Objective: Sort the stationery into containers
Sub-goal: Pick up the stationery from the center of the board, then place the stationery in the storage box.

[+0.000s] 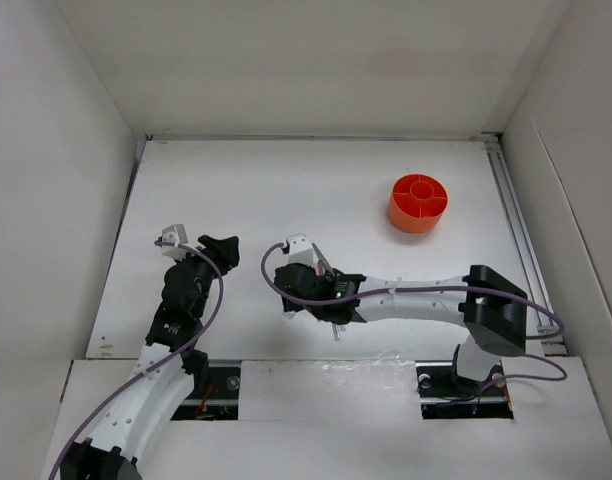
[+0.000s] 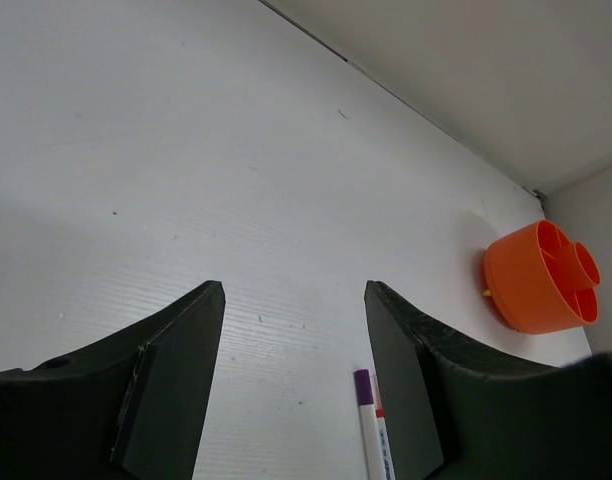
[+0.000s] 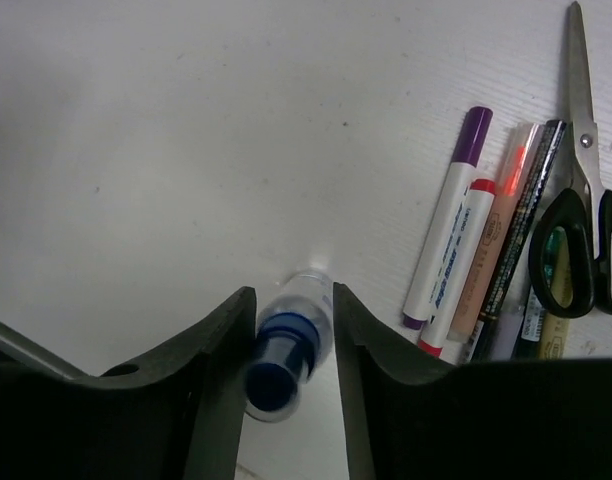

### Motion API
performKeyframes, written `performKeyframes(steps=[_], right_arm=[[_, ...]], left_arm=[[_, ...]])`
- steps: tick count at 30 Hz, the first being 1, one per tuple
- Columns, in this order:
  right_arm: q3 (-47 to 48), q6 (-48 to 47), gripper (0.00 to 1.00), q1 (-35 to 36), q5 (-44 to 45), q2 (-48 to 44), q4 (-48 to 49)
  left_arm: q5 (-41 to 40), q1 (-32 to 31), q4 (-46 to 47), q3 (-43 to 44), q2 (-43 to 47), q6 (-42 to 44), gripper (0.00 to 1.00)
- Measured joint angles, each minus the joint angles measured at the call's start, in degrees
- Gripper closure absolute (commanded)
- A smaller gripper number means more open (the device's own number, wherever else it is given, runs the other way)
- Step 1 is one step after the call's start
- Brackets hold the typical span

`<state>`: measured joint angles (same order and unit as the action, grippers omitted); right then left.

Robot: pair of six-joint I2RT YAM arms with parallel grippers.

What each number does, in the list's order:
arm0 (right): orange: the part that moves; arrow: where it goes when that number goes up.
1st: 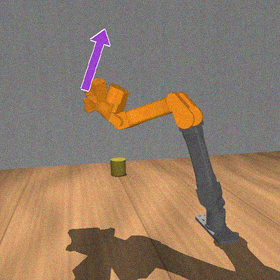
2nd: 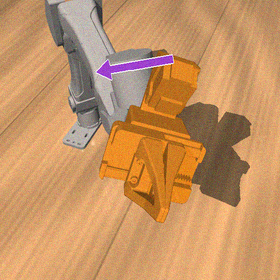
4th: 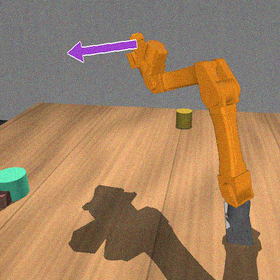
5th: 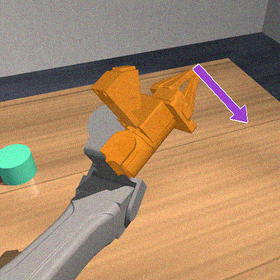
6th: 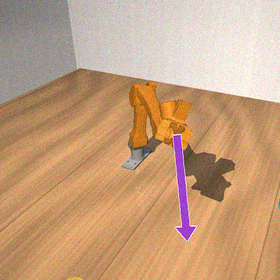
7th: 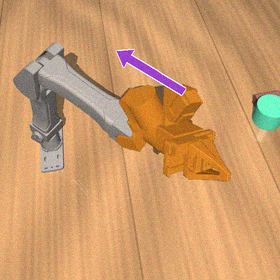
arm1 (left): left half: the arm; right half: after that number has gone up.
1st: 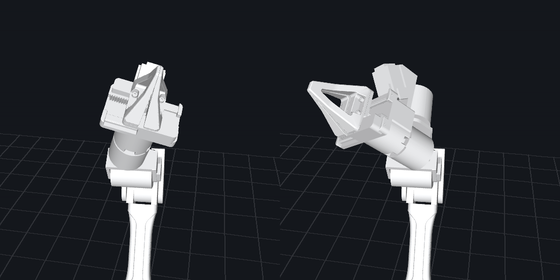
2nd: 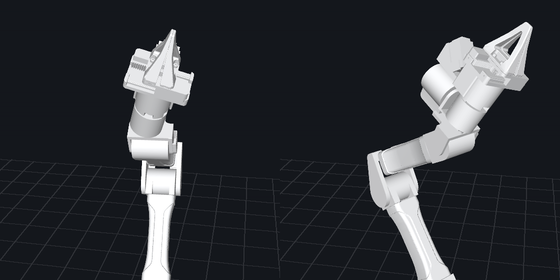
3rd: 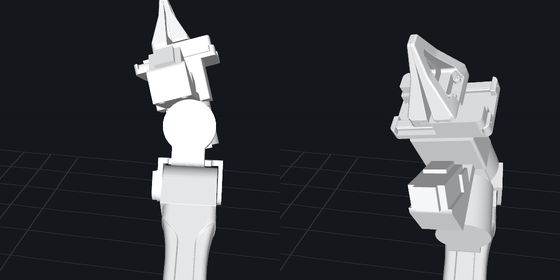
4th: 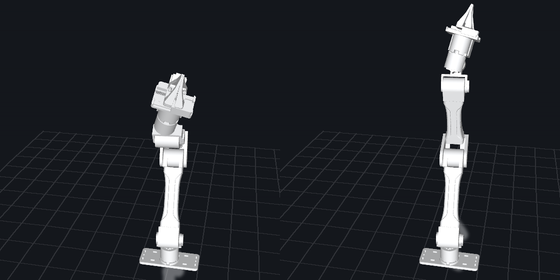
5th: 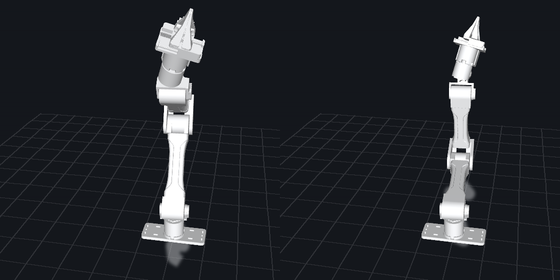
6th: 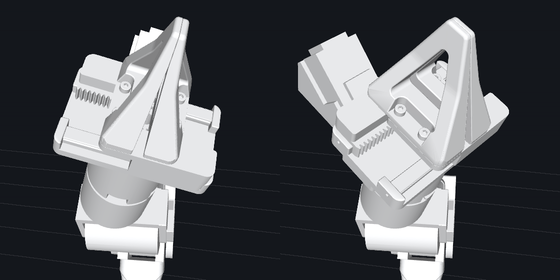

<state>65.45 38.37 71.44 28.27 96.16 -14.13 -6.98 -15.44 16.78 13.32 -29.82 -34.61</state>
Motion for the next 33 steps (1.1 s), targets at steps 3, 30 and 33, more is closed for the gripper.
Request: performKeyframes(steps=[3, 30, 33], right_arm=[[0.92, -0.02, 0.76, 0.31, 0.81, 1.2, -0.83], [19.87, 0.74, 0.94, -44.89, 17.9, -10.08, -9.31], [22.8, 0.92, 0.94, -49.29, 18.05, -7.87, -10.1]], left_arm=[[0.02, 0.0, -0.02, 0.0, 0.0, -0.04, 0.45], [15.87, 0.0, 4.07, 0.0, -4.79, 0.35, 0.29], [16.52, -0.42, 4.31, 0.0, -4.7, 0.72, 0.27]])
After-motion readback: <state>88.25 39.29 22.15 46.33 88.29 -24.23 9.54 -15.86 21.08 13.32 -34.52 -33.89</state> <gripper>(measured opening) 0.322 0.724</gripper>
